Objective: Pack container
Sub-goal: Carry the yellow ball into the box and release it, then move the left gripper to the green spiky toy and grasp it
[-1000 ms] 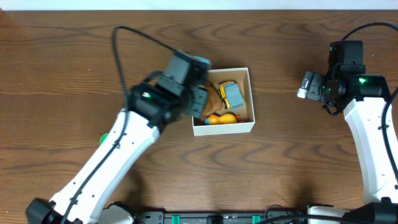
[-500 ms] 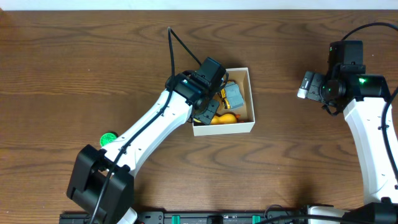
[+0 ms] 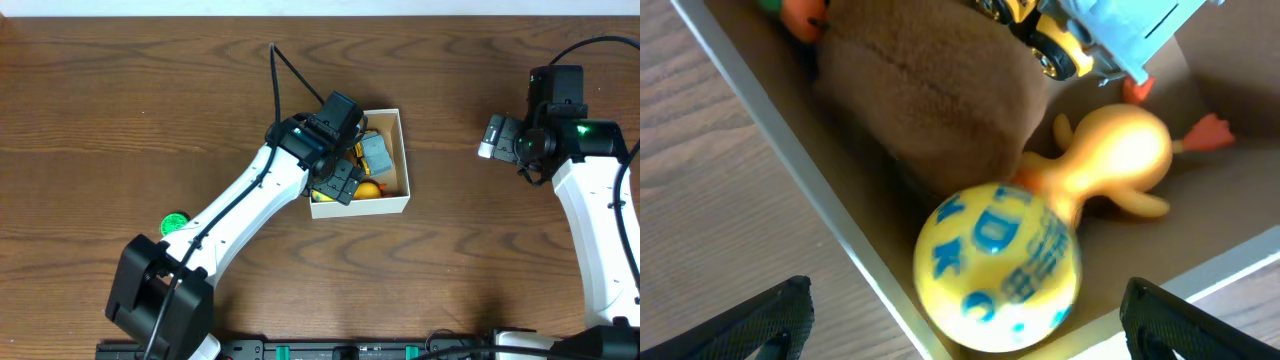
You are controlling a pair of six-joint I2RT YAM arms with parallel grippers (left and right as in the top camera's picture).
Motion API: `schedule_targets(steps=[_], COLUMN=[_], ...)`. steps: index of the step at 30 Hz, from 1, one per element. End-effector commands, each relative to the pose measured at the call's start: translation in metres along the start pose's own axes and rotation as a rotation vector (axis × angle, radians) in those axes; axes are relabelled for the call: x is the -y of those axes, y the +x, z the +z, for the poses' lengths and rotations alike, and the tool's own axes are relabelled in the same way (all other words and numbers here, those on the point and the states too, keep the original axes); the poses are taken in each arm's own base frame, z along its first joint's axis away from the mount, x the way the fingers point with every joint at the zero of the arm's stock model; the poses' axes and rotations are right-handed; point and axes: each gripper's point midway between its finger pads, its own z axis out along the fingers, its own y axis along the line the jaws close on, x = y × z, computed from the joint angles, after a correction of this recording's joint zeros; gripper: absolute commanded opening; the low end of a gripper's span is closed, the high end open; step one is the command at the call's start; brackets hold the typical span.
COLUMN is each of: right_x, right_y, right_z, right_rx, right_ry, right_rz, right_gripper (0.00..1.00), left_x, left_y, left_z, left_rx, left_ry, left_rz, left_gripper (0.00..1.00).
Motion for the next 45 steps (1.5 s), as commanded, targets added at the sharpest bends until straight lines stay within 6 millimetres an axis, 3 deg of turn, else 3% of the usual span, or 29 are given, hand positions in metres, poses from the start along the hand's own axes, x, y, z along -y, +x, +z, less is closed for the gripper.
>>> schedule_targets(steps=[1, 4, 9, 14, 19, 24, 30, 38, 45], right_x=[0.002, 0.002, 0.002, 0.002, 0.002, 0.002, 0.005, 0.006, 0.006], right_y=[0.000, 0.000, 0.000, 0.000, 0.000, 0.000, 0.010, 0.012, 0.012], right_z=[0.000, 0.000, 0.000, 0.000, 0.000, 0.000, 0.000, 0.000, 0.000], right_rx=[0.000, 0.000, 0.000, 0.000, 0.000, -0.002, -0.041, -0.050, -0.050], right_ry=[0.003, 0.003, 0.003, 0.003, 0.003, 0.003, 0.015, 0.017, 0.017], right_rz=[-0.011, -0.015, -0.019, -0.019, -0.019, -0.019, -0.026, -0.031, -0.031], right_gripper=[0.96, 0.96, 0.96, 0.96, 0.96, 0.96, 0.96, 0.97, 0.98], left_x=[-0.003, -0.013, -0.064, -0.138, -0.203, -0.235, -0.253, -0.236, -0.220], left_y=[-0.011, -0.016, -0.007, 0.036, 0.087, 0.120, 0.158, 0.178, 0.204], left_z=[-0.028, -0.051, -0.103, -0.153, -0.171, -0.153, -0.104, -0.030, 0.011], left_rx=[0.081, 0.144, 0.250, 0.305, 0.285, 0.206, 0.032, -0.137, -0.195], left_ry=[-0.001, -0.030, -0.164, -0.276, -0.344, -0.275, -0.241, -0.132, -0.114], left_rz=[-0.008, -0.039, -0.212, -0.551, -0.883, -1.083, -1.194, -1.203, -1.210], left_gripper=[0.98, 0.98, 0.98, 0.98, 0.98, 0.98, 0.98, 0.98, 0.98])
